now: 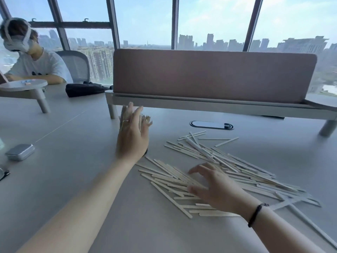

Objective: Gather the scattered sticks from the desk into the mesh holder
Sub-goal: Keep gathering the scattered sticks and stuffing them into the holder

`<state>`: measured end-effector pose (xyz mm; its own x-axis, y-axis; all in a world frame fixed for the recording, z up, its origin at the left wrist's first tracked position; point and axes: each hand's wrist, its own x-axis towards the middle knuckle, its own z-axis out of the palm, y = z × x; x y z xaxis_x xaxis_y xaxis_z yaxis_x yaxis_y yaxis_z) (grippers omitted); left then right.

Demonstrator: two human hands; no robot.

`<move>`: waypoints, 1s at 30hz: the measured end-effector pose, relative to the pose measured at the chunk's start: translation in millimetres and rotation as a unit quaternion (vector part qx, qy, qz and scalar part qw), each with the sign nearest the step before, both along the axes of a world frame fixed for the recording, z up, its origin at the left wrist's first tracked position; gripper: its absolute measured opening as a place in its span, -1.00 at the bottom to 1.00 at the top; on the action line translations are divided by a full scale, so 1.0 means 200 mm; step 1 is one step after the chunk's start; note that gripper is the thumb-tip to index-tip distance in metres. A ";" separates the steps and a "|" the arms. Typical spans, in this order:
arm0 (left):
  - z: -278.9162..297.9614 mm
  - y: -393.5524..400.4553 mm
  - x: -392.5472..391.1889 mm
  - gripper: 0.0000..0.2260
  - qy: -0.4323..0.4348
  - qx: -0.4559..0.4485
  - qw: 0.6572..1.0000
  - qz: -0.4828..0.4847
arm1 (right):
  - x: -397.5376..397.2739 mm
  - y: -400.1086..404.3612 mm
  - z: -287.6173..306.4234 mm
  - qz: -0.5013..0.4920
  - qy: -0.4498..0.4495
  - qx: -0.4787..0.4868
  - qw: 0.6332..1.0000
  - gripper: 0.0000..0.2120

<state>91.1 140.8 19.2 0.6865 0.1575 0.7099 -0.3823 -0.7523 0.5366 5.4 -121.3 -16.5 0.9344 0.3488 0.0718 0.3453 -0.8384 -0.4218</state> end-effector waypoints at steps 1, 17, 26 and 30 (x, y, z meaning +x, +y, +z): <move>-0.04 -0.05 -0.06 -0.60 -0.001 0.019 0.999 -0.037 | -0.02 -0.02 0.00 0.010 0.012 -0.019 1.000 -0.43; -0.29 -0.11 -0.23 -0.39 0.122 0.229 0.960 -0.106 | -0.10 -0.25 -0.04 0.083 0.028 -0.084 0.993 -0.05; -0.25 -0.09 -0.21 0.03 0.335 0.306 0.869 -0.197 | -0.10 -0.23 -0.05 0.065 0.009 -0.072 0.995 -0.04; -0.25 -0.18 -0.23 0.13 0.326 0.328 0.859 -0.218 | -0.08 -0.22 -0.07 0.033 -0.004 -0.033 0.999 -0.04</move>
<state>45.0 105.1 -31.2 0.8647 -0.5021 -0.0106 -0.4826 -0.8367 0.2589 -10.5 -165.0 -30.6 0.9088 0.4137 0.0541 0.4038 -0.8396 -0.3633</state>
